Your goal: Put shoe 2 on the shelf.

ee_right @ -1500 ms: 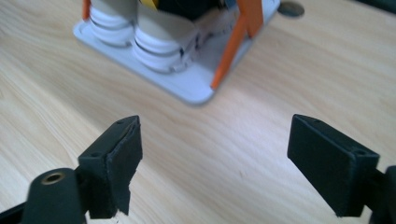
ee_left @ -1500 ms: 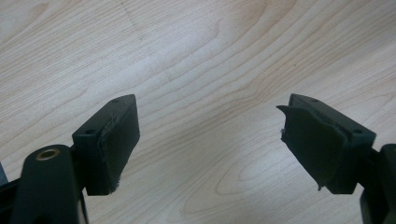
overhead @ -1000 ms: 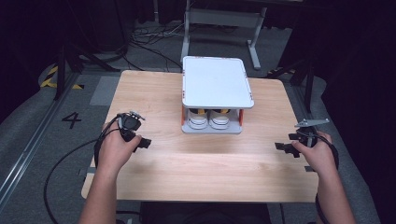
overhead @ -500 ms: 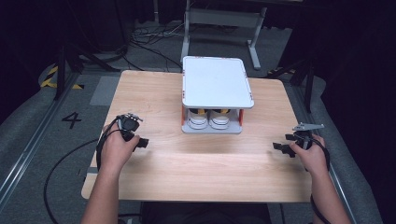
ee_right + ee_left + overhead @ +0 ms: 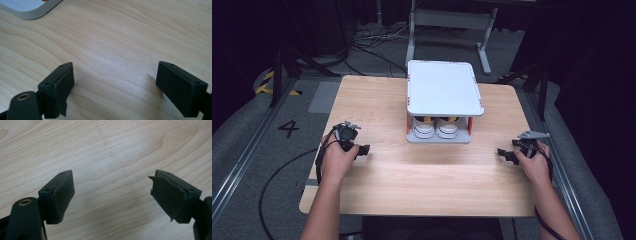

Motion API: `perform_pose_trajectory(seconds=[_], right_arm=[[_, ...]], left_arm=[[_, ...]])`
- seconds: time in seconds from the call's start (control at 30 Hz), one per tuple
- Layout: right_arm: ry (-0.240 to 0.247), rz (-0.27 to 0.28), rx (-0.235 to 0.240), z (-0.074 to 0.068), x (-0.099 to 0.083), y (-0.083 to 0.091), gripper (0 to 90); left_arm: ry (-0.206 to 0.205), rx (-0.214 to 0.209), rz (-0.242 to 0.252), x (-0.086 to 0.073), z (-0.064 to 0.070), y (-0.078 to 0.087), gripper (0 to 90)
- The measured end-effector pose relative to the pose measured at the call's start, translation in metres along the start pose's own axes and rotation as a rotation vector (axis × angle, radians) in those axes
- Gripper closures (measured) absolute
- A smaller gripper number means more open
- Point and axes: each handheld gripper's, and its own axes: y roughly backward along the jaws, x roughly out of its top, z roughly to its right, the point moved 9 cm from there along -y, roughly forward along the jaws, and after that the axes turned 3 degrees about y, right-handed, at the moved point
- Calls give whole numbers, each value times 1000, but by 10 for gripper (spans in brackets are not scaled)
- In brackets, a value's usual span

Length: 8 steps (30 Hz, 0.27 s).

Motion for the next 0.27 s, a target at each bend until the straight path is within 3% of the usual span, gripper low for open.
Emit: perform_pose_trajectory(seconds=[0.27], right_arm=[[2, -6, -5, 0, 1, -2, 123]], left_arm=[[15, -26, -11, -2, 2, -4, 189]])
